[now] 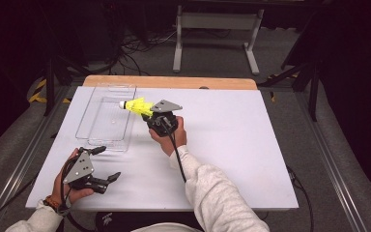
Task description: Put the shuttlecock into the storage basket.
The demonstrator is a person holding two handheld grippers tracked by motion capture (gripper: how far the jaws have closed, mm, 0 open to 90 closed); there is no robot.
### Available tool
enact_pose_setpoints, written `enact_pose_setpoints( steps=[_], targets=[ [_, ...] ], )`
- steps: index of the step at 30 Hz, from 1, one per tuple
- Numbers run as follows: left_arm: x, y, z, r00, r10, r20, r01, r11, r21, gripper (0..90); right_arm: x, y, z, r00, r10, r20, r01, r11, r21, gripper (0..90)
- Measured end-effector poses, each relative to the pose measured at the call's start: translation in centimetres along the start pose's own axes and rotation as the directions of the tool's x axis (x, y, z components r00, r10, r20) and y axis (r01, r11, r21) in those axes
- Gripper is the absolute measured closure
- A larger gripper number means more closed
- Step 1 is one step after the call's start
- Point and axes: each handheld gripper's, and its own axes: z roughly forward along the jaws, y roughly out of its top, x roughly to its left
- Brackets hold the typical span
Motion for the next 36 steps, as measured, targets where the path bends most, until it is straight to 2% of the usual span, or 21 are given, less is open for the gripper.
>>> enact_pose_setpoints(
  steps=[6, 16, 26, 36],
  targets=[
    [0.0, 0.0, -0.1, 1.0000, -0.006, 0.000, 0.006, 1.0000, -0.008, 5.1, 1.1, 0.6, 0.6, 0.9992, -0.034, -0.021, 0.035, 0.999, 0.013, 87.9],
    [0.1, 0.0, -0.3, 0.9999, -0.012, -0.005, 0.012, 0.9998, -0.016, 5.0, 2.6, 1.0, 1.7, 0.9971, -0.055, -0.052, 0.057, 0.998, 0.030, 87.8],
    [0.2, 0.0, -0.6, 0.9998, -0.009, -0.016, 0.008, 0.9997, -0.021, 5.0, 3.6, 1.5, 2.5, 0.9953, -0.069, -0.069, 0.072, 0.996, 0.043, 87.8],
    [0.0, 0.0, -0.6, 0.9997, -0.024, -0.006, 0.023, 0.9992, -0.033, 5.1, 4.3, 1.9, 3.5, 0.9924, -0.091, -0.084, 0.096, 0.994, 0.059, 87.9]
  ],
)
